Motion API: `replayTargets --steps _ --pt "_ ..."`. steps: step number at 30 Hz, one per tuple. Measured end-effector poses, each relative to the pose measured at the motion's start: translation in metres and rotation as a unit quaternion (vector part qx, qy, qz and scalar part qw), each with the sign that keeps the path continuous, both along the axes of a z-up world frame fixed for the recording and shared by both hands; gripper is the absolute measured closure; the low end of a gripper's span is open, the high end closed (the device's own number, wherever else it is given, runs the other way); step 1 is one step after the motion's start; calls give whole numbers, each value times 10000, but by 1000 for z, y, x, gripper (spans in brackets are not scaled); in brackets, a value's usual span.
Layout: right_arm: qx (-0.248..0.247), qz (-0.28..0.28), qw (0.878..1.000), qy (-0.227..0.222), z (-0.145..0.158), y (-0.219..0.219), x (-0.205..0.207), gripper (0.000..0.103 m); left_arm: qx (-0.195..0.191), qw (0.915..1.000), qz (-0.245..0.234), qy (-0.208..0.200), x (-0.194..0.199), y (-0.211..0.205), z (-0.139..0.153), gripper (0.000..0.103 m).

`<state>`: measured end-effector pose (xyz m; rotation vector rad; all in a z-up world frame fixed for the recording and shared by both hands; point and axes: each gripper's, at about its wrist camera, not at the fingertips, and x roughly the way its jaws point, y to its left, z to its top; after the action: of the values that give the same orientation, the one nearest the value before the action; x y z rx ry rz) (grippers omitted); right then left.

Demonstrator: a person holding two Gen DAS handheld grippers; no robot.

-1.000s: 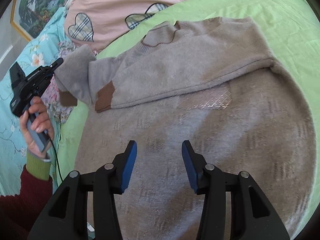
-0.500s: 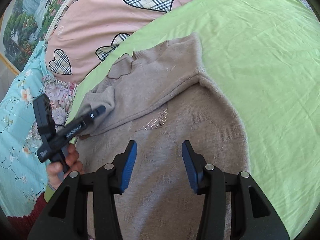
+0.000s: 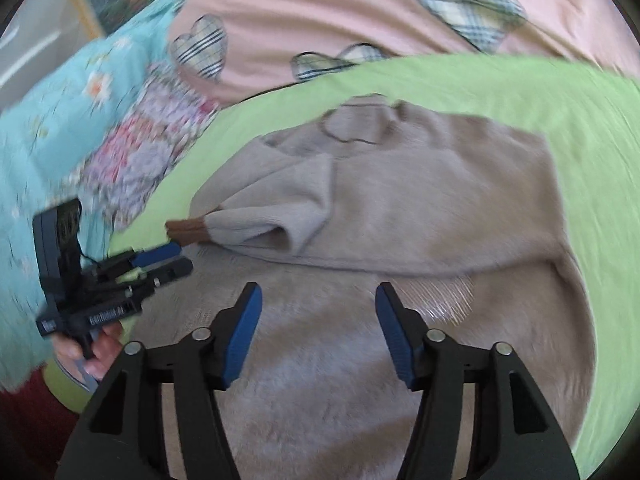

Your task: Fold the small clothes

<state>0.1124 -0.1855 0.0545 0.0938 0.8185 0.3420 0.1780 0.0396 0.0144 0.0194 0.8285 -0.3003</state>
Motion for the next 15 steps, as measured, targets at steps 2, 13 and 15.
replayTargets --steps 2,13,15 --pt "-482 408 9977 -242 2 26 10 39 156 9992 364 98 13 16 -7 54" --pt "-2247 2054 9475 -981 -26 133 50 36 386 9947 880 366 51 24 -31 54" --pt "-2271 1928 9498 -951 -28 135 60 63 398 9944 902 371 54 22 -30 54"
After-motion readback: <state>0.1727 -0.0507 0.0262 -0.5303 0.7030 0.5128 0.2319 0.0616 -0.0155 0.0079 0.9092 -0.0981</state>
